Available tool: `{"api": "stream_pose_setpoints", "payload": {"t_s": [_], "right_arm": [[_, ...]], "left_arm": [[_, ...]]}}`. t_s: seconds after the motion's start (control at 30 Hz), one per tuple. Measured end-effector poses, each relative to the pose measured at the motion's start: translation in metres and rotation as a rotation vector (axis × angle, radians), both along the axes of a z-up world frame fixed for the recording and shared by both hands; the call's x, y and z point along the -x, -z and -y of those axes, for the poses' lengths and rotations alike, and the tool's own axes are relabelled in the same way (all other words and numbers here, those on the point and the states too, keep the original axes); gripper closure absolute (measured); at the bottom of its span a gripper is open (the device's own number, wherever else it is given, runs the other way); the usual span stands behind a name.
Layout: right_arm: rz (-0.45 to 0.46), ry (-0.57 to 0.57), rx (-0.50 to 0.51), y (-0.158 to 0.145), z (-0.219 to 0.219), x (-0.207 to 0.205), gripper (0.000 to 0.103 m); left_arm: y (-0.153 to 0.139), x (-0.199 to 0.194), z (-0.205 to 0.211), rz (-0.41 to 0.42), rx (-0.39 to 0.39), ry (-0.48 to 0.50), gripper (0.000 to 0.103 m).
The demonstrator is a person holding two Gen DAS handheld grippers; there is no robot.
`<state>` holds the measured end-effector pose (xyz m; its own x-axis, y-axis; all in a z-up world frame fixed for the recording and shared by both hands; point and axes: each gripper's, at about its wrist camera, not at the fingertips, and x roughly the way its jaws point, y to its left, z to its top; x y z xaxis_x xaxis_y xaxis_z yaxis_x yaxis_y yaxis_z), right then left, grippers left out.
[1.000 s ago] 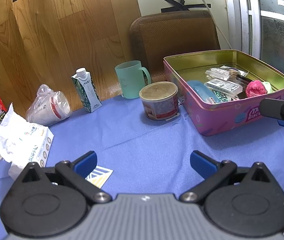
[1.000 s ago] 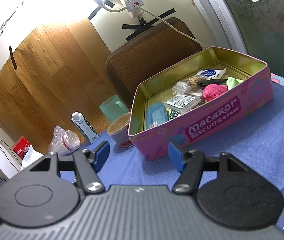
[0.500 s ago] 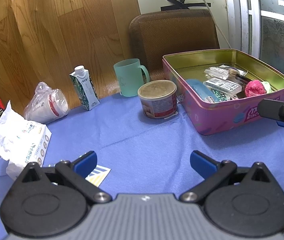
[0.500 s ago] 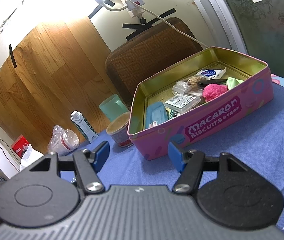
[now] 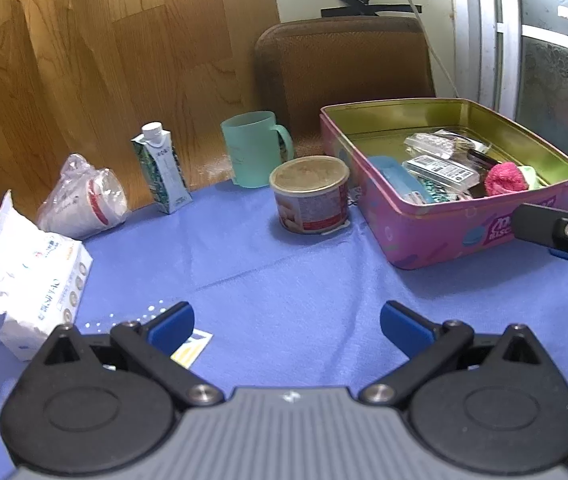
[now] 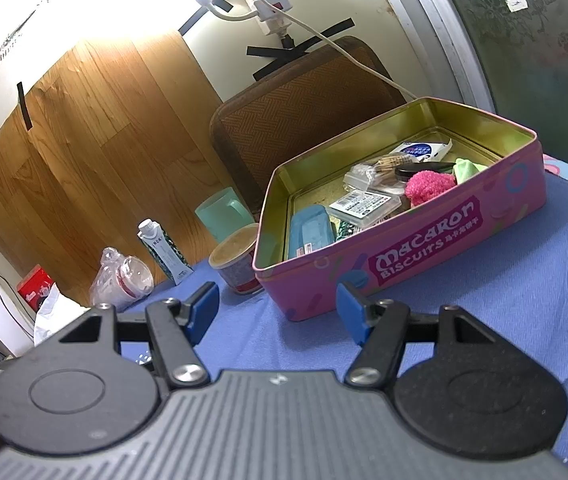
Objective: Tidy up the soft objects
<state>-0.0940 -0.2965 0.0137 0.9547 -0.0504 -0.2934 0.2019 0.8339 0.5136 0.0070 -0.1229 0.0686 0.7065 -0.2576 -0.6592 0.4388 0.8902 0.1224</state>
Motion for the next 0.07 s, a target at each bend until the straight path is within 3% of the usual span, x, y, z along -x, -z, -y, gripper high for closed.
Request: {"api": "stream_pose_setpoints", "payload": {"t_s": [0.07], "right_arm": [[-0.002,0.0,0.002,0.0,-0.0003,-0.0001,0.036]], "left_arm": [[0.0003,0.0005,0.0002,0.0,0.003,0.007,0.0]]}}
